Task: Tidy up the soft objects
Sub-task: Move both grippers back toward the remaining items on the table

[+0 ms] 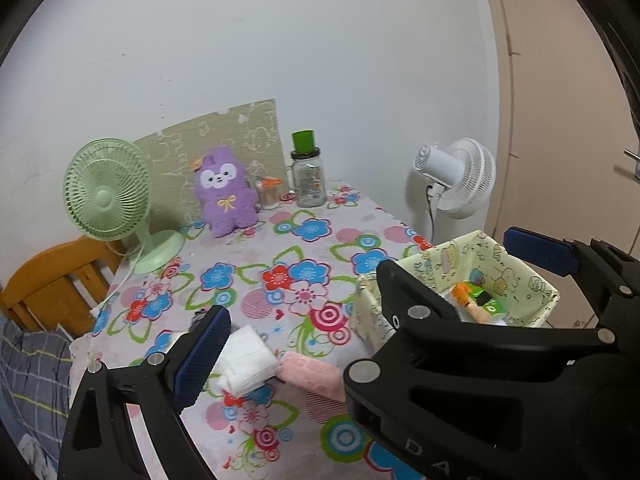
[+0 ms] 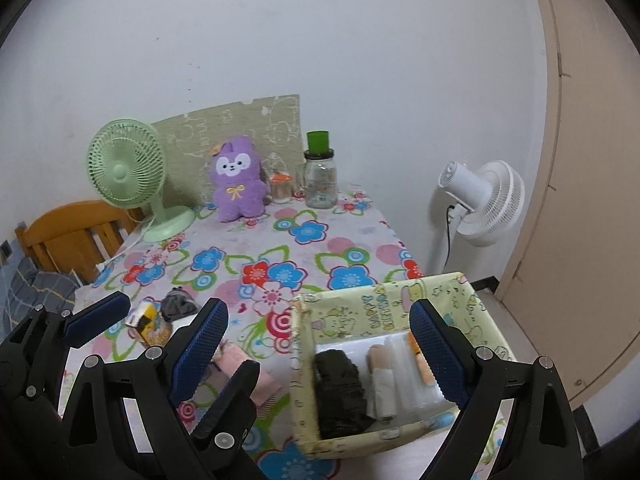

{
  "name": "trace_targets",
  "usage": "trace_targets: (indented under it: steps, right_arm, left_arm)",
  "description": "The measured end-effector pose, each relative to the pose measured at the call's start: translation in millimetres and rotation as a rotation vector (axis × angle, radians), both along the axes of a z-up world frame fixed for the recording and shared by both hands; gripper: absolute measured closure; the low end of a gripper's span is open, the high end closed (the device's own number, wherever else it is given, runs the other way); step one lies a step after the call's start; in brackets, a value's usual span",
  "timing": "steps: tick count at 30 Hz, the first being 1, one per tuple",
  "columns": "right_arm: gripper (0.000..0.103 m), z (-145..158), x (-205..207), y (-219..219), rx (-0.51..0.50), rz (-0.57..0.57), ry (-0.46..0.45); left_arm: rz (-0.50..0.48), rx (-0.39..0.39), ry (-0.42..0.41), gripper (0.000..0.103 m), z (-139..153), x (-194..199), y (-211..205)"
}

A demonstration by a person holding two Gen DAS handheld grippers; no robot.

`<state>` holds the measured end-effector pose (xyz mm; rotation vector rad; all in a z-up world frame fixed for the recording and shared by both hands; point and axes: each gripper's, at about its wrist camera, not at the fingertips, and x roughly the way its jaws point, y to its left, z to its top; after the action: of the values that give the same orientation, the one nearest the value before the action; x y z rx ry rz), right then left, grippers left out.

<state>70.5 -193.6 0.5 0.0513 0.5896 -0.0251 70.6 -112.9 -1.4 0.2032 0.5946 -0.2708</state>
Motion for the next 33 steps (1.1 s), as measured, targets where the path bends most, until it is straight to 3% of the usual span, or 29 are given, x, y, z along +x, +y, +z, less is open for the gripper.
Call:
trace_targets:
  steps: [22, 33]
  right_arm:
    - [0.009, -1.5, -4.0, 63.1, 0.0, 0.087, 0.007]
    - [0.011, -12.8, 3.0, 88.1, -0.035, 0.125, 0.015]
  left_arm:
    - [0.098, -0.011, -0.02, 0.007, 2.2, -16.0, 65.1]
    - [0.121, -0.02, -0.009, 0.013, -8.1, -12.9, 87.1]
